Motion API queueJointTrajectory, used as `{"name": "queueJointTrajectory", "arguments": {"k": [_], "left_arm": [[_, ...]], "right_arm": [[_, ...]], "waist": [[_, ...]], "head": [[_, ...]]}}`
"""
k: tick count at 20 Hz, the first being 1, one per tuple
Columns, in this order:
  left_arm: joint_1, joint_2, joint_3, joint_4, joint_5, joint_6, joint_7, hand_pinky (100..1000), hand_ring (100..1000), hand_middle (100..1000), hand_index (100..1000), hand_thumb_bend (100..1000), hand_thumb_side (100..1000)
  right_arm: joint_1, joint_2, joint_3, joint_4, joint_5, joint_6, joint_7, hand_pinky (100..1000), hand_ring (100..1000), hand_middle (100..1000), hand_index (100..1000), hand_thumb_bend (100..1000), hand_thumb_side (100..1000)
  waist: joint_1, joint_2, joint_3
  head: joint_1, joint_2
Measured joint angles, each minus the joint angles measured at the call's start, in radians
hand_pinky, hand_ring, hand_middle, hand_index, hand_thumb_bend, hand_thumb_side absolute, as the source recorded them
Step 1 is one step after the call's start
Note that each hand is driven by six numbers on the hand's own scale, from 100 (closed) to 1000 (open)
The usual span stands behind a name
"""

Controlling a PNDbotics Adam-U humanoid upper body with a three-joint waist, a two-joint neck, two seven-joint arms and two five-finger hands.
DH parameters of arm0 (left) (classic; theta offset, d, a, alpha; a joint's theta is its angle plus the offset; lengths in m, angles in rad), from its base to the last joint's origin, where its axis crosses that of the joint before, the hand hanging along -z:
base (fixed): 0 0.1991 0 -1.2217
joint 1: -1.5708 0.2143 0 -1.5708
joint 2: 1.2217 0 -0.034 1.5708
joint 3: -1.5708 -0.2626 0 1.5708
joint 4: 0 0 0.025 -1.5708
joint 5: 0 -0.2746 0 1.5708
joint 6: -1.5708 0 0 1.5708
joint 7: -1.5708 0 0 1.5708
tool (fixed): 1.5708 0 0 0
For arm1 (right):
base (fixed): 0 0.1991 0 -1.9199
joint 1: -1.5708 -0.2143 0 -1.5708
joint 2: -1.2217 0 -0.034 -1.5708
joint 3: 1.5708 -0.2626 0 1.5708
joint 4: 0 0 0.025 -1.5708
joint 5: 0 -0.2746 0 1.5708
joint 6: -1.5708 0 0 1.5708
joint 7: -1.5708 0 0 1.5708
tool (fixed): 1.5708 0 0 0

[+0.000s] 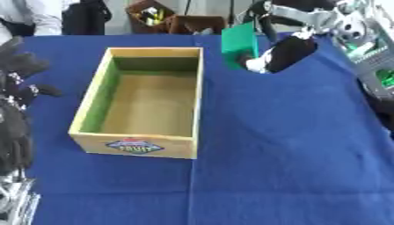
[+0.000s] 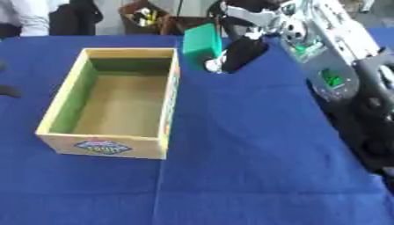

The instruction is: Pick up objects on the table and place them in the box.

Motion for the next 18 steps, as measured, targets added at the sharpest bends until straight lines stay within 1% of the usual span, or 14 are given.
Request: {"name": "queueJointTrajectory", "arguments": {"k": [4,7,10,18], "left_arm": [[0.0,0.0,0.0,0.0,0.004,-0.002,-0.002,493,736,878,730,100,968],[0.0,0.0,-0.001,0.0,0.008,-0.003,-0.004,493,736,879,730,100,968],[0.0,0.0,-0.006,0.0,0.009,-0.002,-0.006,493,736,879,730,100,970],[-0.002,-0.008,-0.006,0.0,0.017,-0.002,-0.01,492,736,880,730,100,971]], "right_arm": [[-0.046,0.074,-0.003,0.041,0.034,0.001,-0.007,734,661,314,376,100,472],[-0.067,0.123,-0.006,0.078,0.059,-0.005,-0.015,734,659,313,375,100,465],[-0.086,0.178,-0.01,0.125,0.097,0.005,-0.027,733,657,313,375,100,449],[-0.097,0.308,-0.012,0.265,0.178,0.02,-0.052,742,655,311,378,100,425]], "waist": [[-0.005,-0.003,0.008],[-0.005,-0.003,0.011],[-0.007,-0.003,0.021],[-0.011,-0.002,0.039]], "head": [[-0.008,0.0],[-0.012,0.0],[-0.02,0.0],[-0.035,0.0]]}}
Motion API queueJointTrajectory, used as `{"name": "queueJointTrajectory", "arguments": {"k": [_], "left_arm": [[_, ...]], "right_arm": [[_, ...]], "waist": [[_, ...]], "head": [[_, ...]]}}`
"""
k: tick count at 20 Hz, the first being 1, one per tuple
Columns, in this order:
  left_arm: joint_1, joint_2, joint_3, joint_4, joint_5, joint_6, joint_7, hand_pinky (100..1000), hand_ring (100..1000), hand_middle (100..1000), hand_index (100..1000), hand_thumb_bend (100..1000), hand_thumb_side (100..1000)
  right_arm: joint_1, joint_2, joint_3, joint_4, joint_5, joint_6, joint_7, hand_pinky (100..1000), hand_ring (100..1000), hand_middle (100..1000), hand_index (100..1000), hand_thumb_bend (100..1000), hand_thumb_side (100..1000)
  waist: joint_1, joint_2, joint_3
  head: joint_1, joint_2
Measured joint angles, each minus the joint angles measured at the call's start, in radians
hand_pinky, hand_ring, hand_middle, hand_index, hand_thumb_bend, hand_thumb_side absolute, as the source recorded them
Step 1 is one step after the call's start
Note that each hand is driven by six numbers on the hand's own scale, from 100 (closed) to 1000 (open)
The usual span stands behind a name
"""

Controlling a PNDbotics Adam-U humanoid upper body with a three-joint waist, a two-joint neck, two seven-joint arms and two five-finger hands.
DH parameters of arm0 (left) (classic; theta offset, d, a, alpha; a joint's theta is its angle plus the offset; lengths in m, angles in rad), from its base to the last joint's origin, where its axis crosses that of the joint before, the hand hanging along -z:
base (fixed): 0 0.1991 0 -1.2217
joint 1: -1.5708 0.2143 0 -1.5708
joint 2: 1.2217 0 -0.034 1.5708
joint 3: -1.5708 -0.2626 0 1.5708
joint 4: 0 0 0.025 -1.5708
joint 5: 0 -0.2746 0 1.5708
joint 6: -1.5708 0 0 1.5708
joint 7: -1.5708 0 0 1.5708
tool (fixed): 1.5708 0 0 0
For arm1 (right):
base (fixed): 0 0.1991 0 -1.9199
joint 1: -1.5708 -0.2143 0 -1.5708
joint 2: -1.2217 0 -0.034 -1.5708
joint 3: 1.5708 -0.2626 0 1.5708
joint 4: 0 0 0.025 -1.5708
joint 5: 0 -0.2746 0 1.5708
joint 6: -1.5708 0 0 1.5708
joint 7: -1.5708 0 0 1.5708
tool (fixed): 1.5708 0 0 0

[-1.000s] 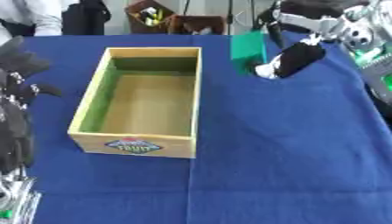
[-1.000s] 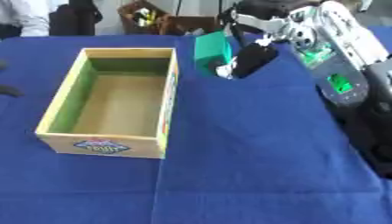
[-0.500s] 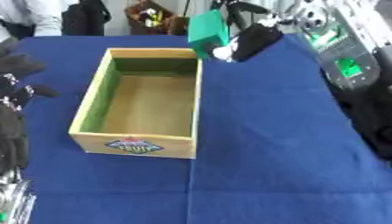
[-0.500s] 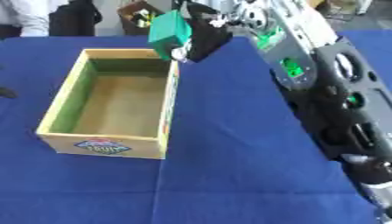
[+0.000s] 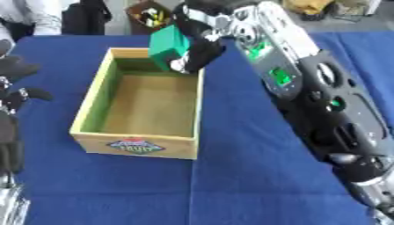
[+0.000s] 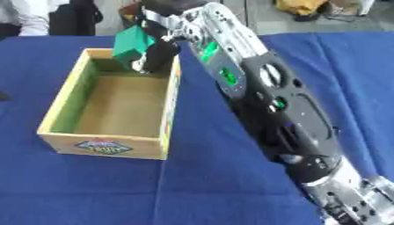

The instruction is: Pick up objects on the table and place them in the box.

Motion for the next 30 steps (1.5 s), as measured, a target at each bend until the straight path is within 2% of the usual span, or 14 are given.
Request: {"name": "queueJointTrajectory", "arguments": {"k": [12,20,24,25,29,30], "left_arm": [[-0.008,-0.008,-0.006,0.0,0.004,-0.001,-0.003,492,736,882,729,100,974],[-0.008,-0.008,-0.006,0.0,0.005,0.0,-0.005,492,736,882,729,100,974],[-0.008,-0.008,-0.006,0.0,0.006,0.001,-0.006,493,736,882,729,100,975],[-0.008,-0.008,-0.006,0.0,0.007,0.001,-0.006,493,736,882,729,100,975],[-0.008,-0.008,-0.006,0.0,0.007,0.001,-0.006,493,736,882,729,100,975],[-0.008,-0.008,-0.006,0.0,0.007,0.001,-0.006,493,736,882,729,100,975]], "right_arm": [[0.018,0.11,-0.015,0.184,0.083,0.017,-0.088,741,653,314,379,100,404],[0.024,0.146,-0.021,0.283,0.134,-0.003,-0.122,748,680,349,426,100,429],[0.025,0.154,-0.021,0.308,0.15,-0.021,-0.11,762,727,448,546,100,472],[0.025,0.156,-0.022,0.313,0.156,-0.027,-0.104,771,739,481,616,100,505],[0.025,0.162,-0.025,0.322,0.166,-0.054,-0.073,785,750,509,706,100,595],[0.025,0.162,-0.025,0.322,0.169,-0.062,-0.064,795,774,551,774,100,653]], "waist": [[-0.005,0.01,0.007],[-0.006,0.011,0.006],[-0.008,0.011,0.006],[-0.009,0.011,0.006],[-0.01,0.011,0.006],[-0.01,0.011,0.006]], "head": [[-0.008,-0.001],[-0.009,-0.001],[-0.009,-0.001],[-0.009,-0.001],[-0.009,-0.001],[-0.009,-0.001]]}}
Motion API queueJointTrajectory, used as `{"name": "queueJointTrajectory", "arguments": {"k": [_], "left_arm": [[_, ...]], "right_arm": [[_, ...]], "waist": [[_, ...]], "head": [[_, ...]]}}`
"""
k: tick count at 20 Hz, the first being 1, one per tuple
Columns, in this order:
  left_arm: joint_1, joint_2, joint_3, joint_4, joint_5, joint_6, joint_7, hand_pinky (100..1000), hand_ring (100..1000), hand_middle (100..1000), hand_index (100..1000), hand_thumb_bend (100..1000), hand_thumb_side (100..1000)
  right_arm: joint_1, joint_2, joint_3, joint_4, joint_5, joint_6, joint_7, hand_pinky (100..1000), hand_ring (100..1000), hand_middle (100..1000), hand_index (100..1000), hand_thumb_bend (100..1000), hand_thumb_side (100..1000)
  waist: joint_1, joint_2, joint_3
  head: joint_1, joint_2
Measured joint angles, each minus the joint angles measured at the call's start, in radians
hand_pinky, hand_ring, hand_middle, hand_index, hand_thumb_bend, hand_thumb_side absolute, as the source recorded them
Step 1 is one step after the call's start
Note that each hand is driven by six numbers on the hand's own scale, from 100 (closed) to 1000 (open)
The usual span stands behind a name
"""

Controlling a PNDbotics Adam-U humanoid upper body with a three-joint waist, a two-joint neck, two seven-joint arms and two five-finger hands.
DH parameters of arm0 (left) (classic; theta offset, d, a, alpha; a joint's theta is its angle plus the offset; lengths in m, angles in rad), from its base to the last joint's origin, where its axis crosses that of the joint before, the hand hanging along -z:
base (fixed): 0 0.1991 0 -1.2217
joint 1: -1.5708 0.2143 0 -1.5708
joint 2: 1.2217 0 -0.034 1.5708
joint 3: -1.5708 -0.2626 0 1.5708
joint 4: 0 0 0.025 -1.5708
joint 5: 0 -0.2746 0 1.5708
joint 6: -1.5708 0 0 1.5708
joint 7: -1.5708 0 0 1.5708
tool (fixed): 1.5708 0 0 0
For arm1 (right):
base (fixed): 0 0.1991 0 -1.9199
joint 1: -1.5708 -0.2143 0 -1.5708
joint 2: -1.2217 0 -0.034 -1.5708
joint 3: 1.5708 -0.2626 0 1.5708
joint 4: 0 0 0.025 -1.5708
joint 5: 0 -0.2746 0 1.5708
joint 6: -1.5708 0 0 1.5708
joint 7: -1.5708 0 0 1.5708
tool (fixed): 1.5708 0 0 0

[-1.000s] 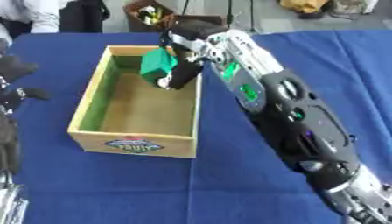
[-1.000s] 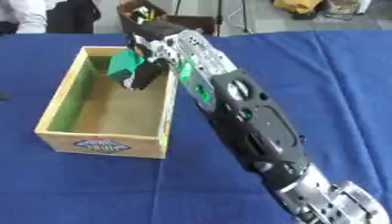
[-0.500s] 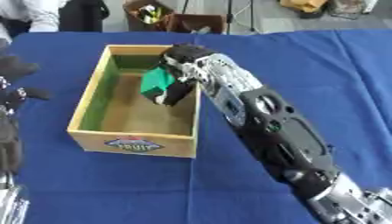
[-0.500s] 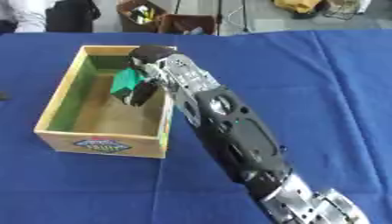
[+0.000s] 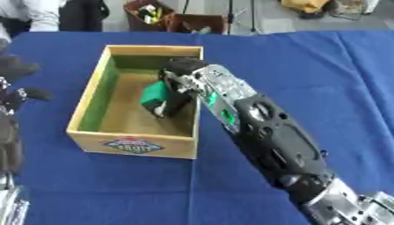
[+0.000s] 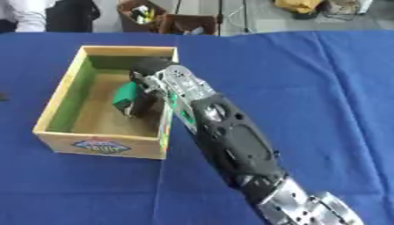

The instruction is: Pick up objects on the table and place them in the box.

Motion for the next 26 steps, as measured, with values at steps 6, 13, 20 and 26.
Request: {"name": "queueJointTrajectory", "arguments": {"k": [6,13,20,26], "left_arm": [[0.001,0.0,0.0,0.0,0.0,0.0,0.0,493,736,883,729,100,974],[0.005,0.0,0.0,0.0,0.0,0.0,0.0,494,736,882,729,100,974],[0.008,0.0,0.0,0.0,0.0,0.0,0.0,494,736,882,728,100,969],[0.009,0.0,0.0,0.0,0.0,0.0,0.001,494,736,881,729,100,972]], "right_arm": [[0.001,-0.002,-0.004,-0.014,0.008,-0.039,0.049,827,842,623,893,461,790],[0.001,-0.03,-0.016,-0.102,-0.014,-0.034,0.064,836,848,629,889,448,818],[0.003,-0.107,-0.019,-0.309,-0.101,0.011,0.018,846,839,720,918,136,1000],[0.047,-0.179,-0.024,-0.525,-0.228,0.126,-0.11,860,834,720,900,100,1000]], "waist": [[0.001,0.0,-0.006],[0.004,-0.001,-0.013],[0.008,-0.003,-0.022],[0.01,-0.005,-0.028]], "head": [[0.001,0.0],[0.002,0.0],[0.012,0.001],[0.022,0.001]]}}
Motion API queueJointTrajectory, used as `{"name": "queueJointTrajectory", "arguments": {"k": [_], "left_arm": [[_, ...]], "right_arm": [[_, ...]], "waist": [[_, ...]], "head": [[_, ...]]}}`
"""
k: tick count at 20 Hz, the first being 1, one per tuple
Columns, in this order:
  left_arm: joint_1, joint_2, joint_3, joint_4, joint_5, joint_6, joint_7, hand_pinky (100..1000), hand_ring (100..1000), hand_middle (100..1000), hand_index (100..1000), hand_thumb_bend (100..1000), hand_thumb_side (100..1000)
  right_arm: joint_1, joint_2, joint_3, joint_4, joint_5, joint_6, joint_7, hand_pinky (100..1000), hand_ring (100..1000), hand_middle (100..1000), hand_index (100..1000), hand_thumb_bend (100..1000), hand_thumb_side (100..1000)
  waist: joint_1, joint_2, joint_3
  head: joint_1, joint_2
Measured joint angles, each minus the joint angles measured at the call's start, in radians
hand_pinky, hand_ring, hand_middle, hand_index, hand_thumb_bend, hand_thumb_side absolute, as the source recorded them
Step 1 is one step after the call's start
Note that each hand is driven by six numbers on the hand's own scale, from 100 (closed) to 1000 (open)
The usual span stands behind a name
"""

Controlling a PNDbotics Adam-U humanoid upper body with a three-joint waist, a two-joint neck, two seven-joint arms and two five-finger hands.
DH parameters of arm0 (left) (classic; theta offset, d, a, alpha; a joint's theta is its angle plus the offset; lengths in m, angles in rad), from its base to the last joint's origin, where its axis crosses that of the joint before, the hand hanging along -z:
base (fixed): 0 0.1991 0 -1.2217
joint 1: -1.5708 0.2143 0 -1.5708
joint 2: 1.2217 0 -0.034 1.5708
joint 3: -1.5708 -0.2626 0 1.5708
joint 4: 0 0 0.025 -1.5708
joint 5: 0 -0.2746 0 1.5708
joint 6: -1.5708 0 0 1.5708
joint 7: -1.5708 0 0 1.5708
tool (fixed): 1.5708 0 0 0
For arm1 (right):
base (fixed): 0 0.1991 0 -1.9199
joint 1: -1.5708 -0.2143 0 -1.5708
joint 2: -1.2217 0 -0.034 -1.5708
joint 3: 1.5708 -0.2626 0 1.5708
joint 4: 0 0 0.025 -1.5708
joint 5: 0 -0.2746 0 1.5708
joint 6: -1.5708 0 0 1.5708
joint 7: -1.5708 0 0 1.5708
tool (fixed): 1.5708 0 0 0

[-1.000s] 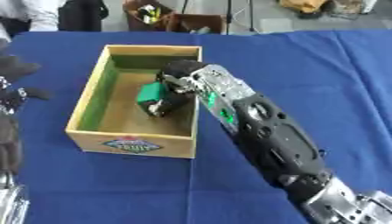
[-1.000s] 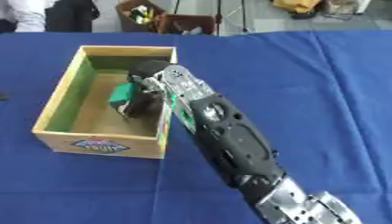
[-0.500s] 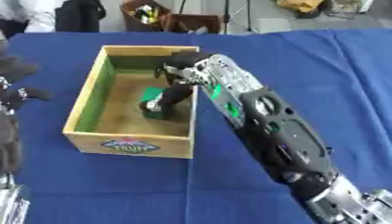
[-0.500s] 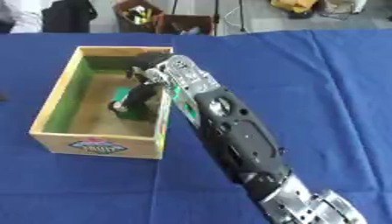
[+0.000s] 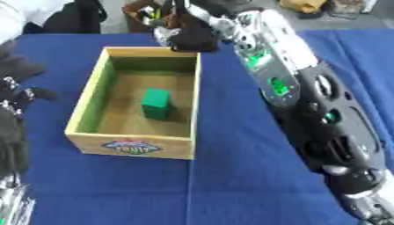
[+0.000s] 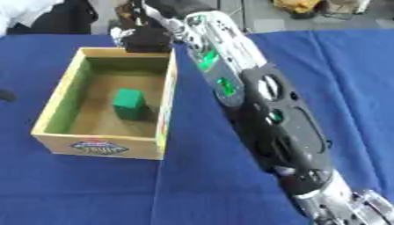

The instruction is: Pick up objects on the table and place them in the box.

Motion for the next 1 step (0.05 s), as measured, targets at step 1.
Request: {"name": "queueJointTrajectory", "arguments": {"k": [1], "left_arm": [[0.0,0.0,0.0,0.0,0.0,0.0,0.0,495,736,881,729,100,972]], "right_arm": [[0.005,-0.005,-0.001,-0.018,-0.014,0.013,-0.012,861,836,725,902,100,1000]], "waist": [[0.001,-0.001,-0.003]], "head": [[0.002,0.0]]}}
